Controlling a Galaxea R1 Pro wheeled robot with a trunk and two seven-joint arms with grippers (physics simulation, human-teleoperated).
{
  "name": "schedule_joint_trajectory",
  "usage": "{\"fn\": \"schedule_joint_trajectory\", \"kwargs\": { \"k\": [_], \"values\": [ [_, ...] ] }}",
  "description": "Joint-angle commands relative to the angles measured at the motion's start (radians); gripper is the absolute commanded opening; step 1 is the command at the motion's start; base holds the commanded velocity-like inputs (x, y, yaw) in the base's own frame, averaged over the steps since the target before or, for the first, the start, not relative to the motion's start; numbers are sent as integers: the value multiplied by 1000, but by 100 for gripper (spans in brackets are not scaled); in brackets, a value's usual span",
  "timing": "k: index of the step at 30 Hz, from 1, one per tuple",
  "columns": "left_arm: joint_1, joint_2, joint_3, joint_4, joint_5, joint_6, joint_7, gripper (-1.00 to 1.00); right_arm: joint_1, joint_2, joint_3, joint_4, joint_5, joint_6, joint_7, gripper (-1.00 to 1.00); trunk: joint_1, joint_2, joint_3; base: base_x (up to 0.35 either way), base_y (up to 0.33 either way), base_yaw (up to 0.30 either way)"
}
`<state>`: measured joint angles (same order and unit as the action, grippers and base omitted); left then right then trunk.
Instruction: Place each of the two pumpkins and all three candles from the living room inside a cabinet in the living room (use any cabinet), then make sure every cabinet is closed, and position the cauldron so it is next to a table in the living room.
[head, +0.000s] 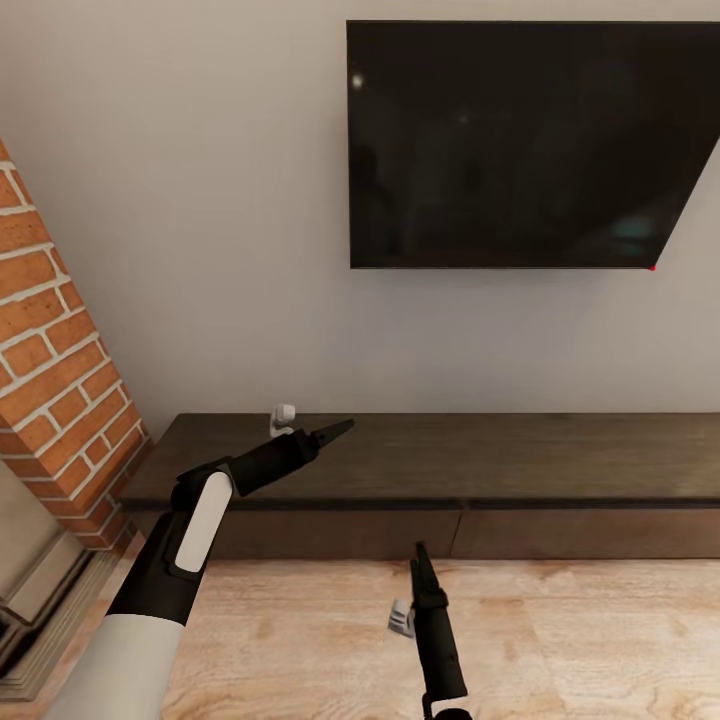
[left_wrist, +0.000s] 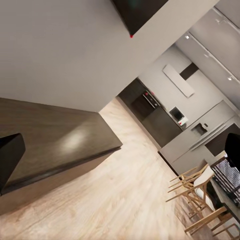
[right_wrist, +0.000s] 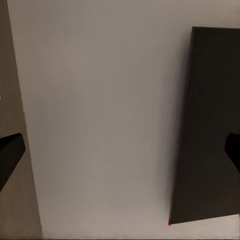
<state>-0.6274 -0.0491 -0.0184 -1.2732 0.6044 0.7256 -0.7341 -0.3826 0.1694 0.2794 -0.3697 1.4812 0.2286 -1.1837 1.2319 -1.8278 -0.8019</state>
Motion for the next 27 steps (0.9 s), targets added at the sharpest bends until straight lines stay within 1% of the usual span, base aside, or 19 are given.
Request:
{"fn": "schedule_joint_trajectory", "kwargs": {
  "k": [1, 2, 3, 4, 7, 13, 23, 27],
  "values": [
    [0, 0, 0, 0, 0, 0, 0, 100, -1, 0, 0, 0, -18, 0, 1, 100, 0, 0, 0, 0, 0, 0],
    [0, 0, 0, 0, 0, 0, 0, 100, -1, 0, 0, 0, -28, 0, 1, 100, 0, 0, 0, 0, 0, 0],
    [0, 0, 0, -1, 0, 0, 0, 100, -2, 0, 0, 1, -51, 0, 2, 100, 0, 0, 0, 0, 0, 0],
    [0, 0, 0, 0, 0, 0, -1, 100, -3, 0, 1, 1, -89, 0, 2, 100, 0, 0, 0, 0, 0, 0],
    [0, 1, 0, 0, 0, 0, -1, 100, -4, 1, 1, 2, -111, 0, 2, 100, 0, 0, 0, 43, 0, 0],
    [0, 3, 0, 0, 0, 1, -7, 100, -4, 1, 1, 3, -118, 0, 3, 100, 0, 0, 0, 216, 0, 0],
    [0, 4, 0, -2, 0, 0, -8, 100, -4, 2, 1, 3, -118, -1, 4, 100, 0, 0, 0, 24, 0, 0],
    [0, 6, 0, -2, 0, 0, -8, 100, -4, 2, 1, 4, -118, -1, 15, 100, 0, 0, 0, 213, 0, 0]
  ]
}}
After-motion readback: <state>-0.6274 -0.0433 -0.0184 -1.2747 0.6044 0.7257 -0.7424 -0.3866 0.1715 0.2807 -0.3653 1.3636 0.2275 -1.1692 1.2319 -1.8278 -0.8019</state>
